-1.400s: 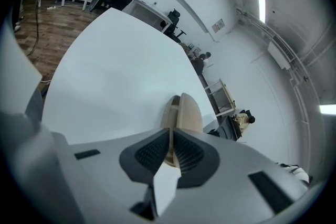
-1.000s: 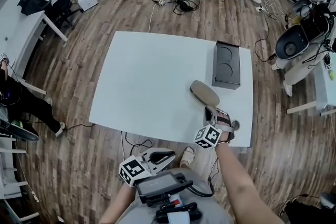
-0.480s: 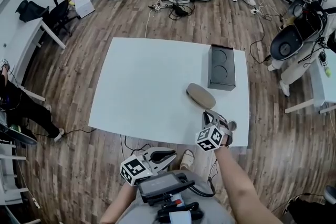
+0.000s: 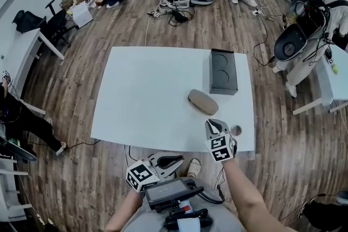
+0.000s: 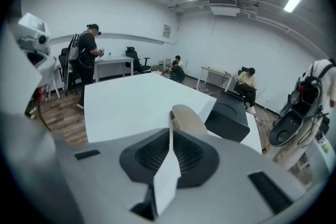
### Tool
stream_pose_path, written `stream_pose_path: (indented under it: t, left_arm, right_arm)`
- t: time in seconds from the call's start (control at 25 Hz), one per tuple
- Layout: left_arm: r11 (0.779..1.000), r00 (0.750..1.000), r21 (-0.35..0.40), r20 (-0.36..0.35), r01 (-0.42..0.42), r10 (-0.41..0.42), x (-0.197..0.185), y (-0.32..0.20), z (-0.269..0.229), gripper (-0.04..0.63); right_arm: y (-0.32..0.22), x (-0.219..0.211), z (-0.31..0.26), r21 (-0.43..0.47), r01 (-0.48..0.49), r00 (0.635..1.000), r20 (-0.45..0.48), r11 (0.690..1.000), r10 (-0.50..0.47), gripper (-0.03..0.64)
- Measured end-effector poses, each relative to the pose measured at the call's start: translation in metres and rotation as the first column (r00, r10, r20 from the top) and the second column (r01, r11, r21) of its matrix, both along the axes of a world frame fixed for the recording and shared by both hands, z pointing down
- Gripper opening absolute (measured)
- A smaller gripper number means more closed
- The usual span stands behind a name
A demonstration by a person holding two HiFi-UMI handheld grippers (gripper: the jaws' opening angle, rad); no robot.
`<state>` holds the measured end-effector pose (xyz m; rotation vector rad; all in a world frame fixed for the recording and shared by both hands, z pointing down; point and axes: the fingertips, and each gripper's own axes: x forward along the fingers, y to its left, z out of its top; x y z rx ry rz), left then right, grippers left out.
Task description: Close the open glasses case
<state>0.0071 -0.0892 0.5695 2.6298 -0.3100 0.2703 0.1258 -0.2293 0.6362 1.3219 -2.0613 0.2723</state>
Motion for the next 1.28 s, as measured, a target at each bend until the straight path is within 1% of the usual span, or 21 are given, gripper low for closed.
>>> stream_pose_path:
  t: [0.16, 0.36, 0.6, 0.8, 1.04, 1.28]
  left_arm:
    - [1.0, 1.0, 0.008, 0.0, -0.014, 0.014, 0.003, -0.002, -0.002, 0.026]
    - [0.999, 1.0, 0.022, 0.002, -0.029, 0.029, 0.007, -0.006, -0.004, 0.026]
    - [0.999, 0.999, 0.029, 0.008, -0.041, 0.041, 0.013, -0.007, -0.006, 0.026]
    - [0.998, 0.998, 0.03, 0.01, -0.059, 0.058, 0.016, -0.003, -0.005, 0.026]
    - [0.997, 0.997, 0.039, 0.015, -0.073, 0.073, 0.023, -0.002, -0.007, 0.026]
    - [0.995, 0.996, 0.053, 0.018, -0.089, 0.089, 0.027, -0.001, -0.01, 0.026]
  right_arm:
    - [0.012, -0.005, -0.008, 0.001, -0.024, 0.987, 0.157, 1.0, 0.023, 0.04]
    - [0.029, -0.017, -0.025, 0.025, 0.009, 0.959, 0.283, 1.0, -0.016, 0.04]
    - [0.045, -0.025, -0.044, 0.06, 0.04, 0.941, 0.334, 0.997, -0.058, 0.04]
    - [0.063, -0.035, -0.065, 0.086, 0.055, 0.915, 0.395, 0.995, -0.085, 0.04]
    - [0.088, -0.043, -0.088, 0.114, 0.08, 0.871, 0.474, 0.99, -0.125, 0.04]
    - [0.108, -0.052, -0.103, 0.134, 0.122, 0.829, 0.531, 0.983, -0.175, 0.04]
